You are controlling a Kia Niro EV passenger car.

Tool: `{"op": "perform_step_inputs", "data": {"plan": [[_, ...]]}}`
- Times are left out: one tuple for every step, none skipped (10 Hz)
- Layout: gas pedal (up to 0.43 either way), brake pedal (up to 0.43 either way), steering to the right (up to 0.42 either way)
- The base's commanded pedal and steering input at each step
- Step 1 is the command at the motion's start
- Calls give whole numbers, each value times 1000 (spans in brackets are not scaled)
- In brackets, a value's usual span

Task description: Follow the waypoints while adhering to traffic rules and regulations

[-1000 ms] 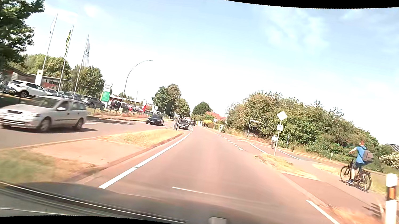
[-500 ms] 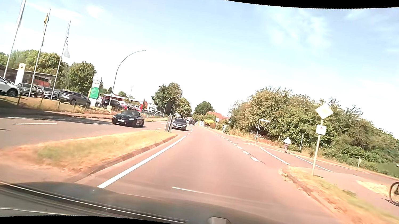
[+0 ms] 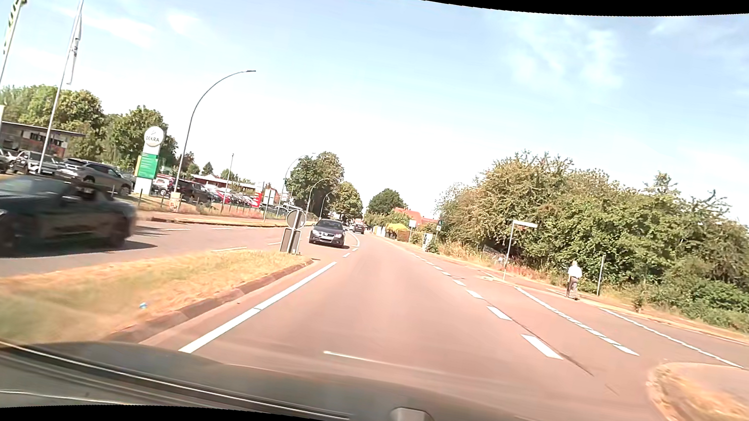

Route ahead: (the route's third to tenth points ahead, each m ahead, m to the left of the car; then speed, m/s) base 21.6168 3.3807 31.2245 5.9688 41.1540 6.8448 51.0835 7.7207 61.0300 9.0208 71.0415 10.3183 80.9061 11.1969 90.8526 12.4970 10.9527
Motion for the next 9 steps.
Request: {"op": "perform_step_inputs", "data": {"plan": [[228,0,-4],[209,0,-6],[197,6,-6],[189,6,-6],[189,6,-7],[189,6,-9],[189,6,-9],[189,6,-10],[189,6,-10]]}}
